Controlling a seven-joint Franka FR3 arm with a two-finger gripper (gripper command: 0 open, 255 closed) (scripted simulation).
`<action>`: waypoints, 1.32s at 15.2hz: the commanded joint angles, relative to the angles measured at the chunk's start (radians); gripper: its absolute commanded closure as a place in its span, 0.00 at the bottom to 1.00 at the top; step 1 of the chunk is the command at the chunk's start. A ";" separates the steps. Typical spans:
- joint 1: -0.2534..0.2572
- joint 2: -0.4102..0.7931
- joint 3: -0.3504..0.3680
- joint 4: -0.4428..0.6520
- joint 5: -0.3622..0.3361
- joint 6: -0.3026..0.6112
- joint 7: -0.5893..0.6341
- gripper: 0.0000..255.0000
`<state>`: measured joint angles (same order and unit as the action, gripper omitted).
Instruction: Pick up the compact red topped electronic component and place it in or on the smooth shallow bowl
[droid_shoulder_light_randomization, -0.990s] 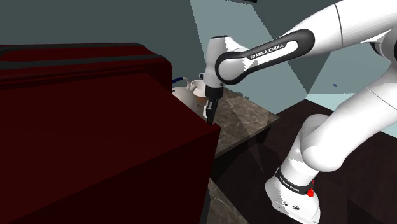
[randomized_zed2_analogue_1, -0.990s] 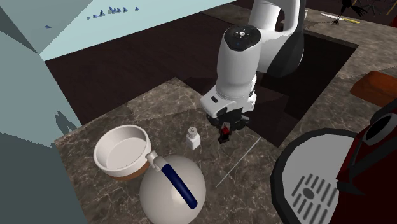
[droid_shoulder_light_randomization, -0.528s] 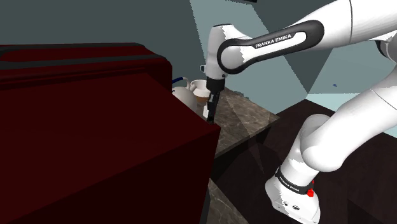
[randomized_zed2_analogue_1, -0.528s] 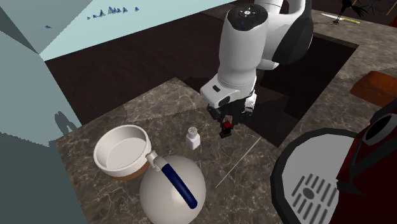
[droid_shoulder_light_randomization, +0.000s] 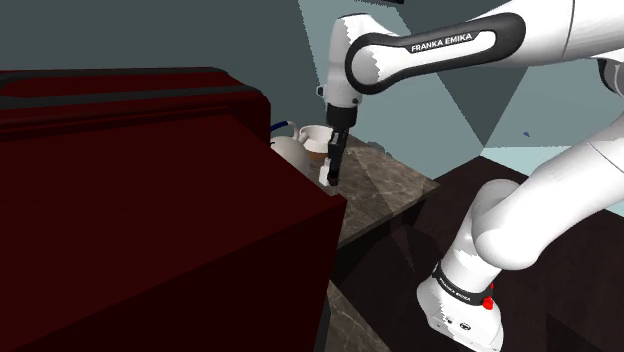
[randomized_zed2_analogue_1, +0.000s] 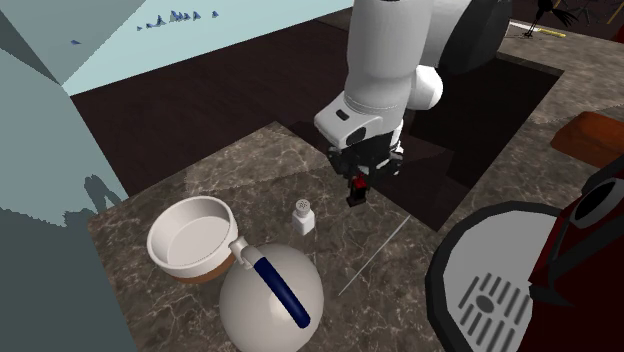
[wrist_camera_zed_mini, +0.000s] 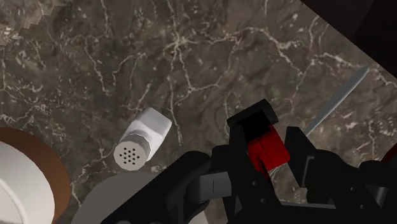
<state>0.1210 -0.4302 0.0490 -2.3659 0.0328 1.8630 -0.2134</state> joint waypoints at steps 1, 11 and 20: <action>0.000 -0.005 -0.001 0.024 -0.001 -0.029 0.000 1.00; -0.001 -0.014 -0.003 0.151 -0.002 -0.166 0.001 1.00; -0.063 0.189 -0.107 0.354 -0.048 -0.165 -0.149 1.00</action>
<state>0.0661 -0.2670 -0.0451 -2.0492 -0.0107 1.7081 -0.3417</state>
